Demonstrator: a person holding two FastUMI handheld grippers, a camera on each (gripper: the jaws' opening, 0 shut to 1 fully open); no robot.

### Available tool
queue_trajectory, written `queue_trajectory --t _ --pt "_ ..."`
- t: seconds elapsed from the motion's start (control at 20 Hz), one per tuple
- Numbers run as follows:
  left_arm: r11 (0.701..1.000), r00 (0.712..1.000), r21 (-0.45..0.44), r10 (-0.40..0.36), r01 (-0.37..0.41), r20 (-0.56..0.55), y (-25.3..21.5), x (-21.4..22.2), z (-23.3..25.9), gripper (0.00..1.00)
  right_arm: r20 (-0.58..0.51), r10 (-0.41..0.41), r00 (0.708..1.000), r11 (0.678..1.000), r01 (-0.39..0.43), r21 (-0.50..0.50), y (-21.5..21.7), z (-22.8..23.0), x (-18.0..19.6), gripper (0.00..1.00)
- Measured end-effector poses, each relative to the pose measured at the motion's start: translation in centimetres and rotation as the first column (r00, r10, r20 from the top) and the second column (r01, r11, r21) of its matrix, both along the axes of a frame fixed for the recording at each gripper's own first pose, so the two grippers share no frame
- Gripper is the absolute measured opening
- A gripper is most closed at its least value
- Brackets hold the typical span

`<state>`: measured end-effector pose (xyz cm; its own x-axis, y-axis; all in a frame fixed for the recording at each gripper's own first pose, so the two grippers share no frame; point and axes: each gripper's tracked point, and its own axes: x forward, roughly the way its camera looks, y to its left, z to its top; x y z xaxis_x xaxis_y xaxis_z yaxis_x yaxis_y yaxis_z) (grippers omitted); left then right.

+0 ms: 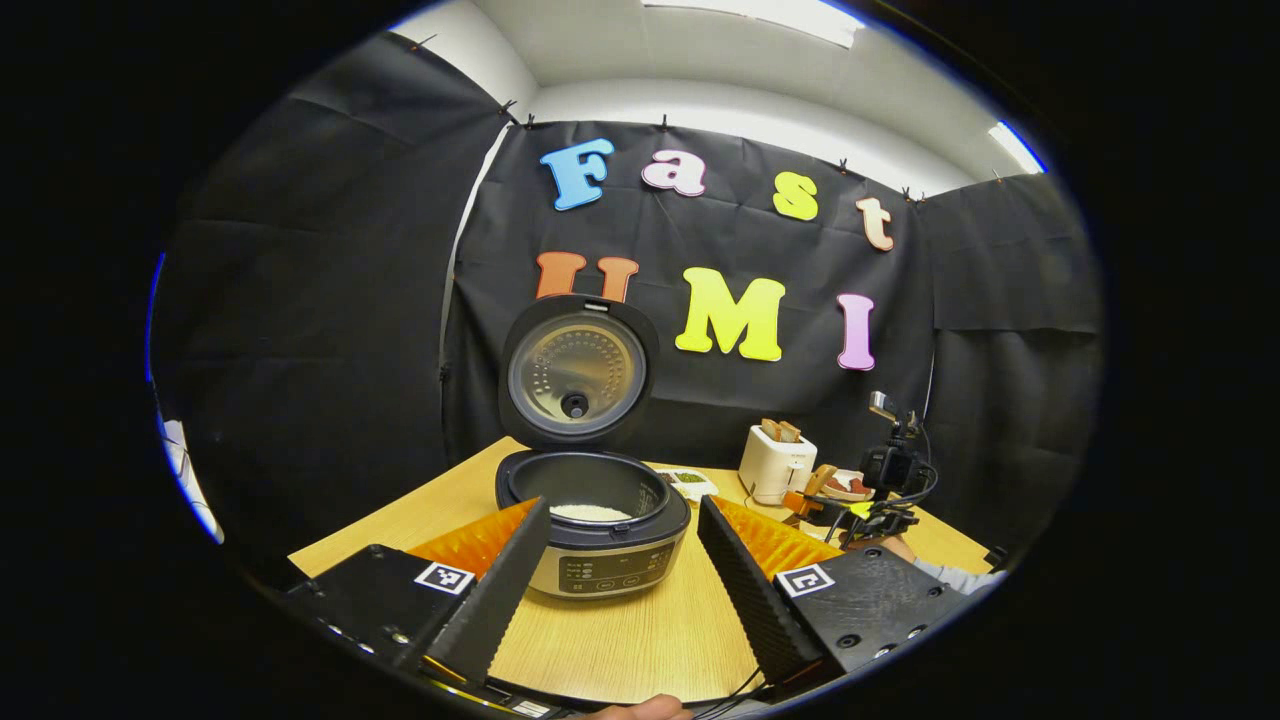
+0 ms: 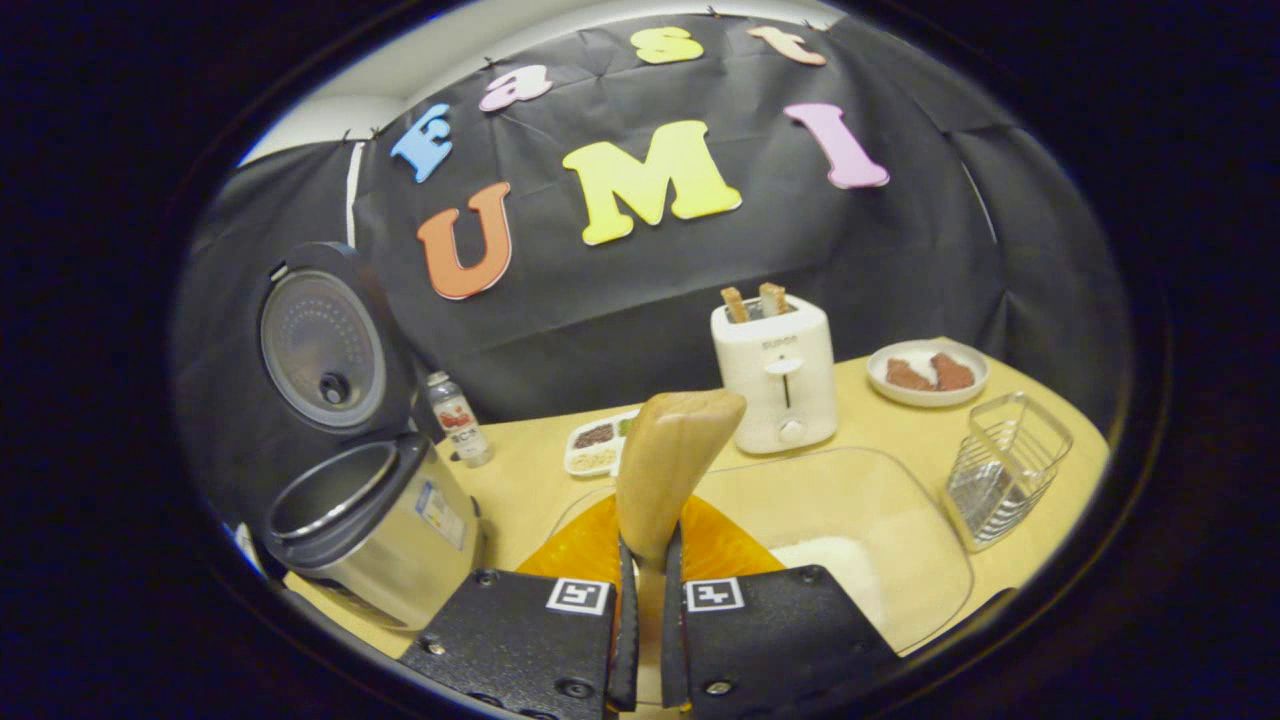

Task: Close the left gripper, press the button to open the rice cooker; take a wooden spoon from the chopstick holder with the right hand, scoop a spoonful of rice and pour it into the rice cooker, then put the wooden spoon back into the chopstick holder.

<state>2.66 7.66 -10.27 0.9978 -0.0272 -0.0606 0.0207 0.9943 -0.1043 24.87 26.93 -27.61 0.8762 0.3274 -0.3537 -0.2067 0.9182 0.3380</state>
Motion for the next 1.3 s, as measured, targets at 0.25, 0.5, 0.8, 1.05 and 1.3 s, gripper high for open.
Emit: queue_trajectory --t 0.25,0.5,0.8,1.05,1.3 --pt "1.0 1.0 0.018 0.002 -0.002 -0.008 -0.4 0.2 -0.3 0.94 -0.158 -0.001 0.987 0.977 0.035 0.211 -1.1 -0.6 1.0 0.14" --pt "1.0 1.0 0.019 0.005 -0.005 -0.011 -0.6 0.2 -0.3 0.95 -0.22 -0.023 0.975 0.887 0.121 0.446 -5.2 1.4 1.8 0.19" --pt "0.999 1.0 0.04 0.002 -0.002 -0.007 -1.2 0.0 -0.1 0.94 -0.211 -0.136 0.968 0.77 0.237 0.592 -11.5 4.0 1.6 0.14" --pt "0.998 1.0 0.057 0.007 -0.007 0.0 -1.7 -0.4 0.3 0.95 -0.255 -0.149 0.955 0.538 0.295 0.789 -15.0 6.6 0.6 0.14" --pt "0.998 1.0 0.061 0.013 -0.013 0.01 -1.9 -0.8 0.6 0.94 -0.313 -0.143 0.939 0.241 0.34 0.909 -17.3 8.9 -0.7 0.14"
